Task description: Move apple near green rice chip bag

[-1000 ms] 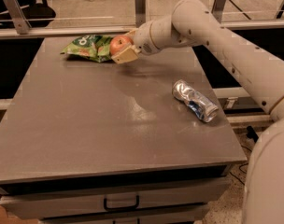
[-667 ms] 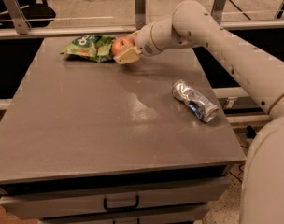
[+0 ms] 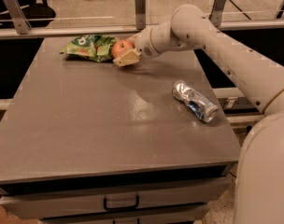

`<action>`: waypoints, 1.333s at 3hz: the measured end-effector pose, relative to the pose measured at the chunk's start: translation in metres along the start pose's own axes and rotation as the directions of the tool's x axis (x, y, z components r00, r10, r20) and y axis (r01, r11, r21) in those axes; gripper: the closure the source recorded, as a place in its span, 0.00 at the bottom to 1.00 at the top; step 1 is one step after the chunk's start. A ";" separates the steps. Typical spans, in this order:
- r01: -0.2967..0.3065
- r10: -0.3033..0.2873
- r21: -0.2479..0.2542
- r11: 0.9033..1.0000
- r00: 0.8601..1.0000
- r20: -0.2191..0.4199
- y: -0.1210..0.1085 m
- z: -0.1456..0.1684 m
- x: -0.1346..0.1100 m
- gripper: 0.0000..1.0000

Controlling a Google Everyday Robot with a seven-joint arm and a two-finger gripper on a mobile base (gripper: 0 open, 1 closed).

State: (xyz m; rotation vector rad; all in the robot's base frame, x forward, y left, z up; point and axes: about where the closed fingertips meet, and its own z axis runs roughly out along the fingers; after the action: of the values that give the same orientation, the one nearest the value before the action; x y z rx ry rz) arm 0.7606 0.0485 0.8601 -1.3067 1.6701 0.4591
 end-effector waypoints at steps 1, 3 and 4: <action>-0.004 0.004 -0.019 1.000 1.000 0.002 0.000 0.008 0.000 0.00; 0.000 0.000 -0.003 1.000 1.000 0.023 -0.004 -0.011 -0.005 0.00; 0.050 -0.052 0.035 0.998 0.997 0.059 -0.016 -0.082 -0.023 0.00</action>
Offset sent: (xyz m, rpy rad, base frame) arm 0.0082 0.0041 -0.0036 0.0142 0.0205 0.0165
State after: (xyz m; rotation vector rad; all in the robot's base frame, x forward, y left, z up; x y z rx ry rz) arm 0.7391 -0.0059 0.9236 -1.2958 1.5844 0.4336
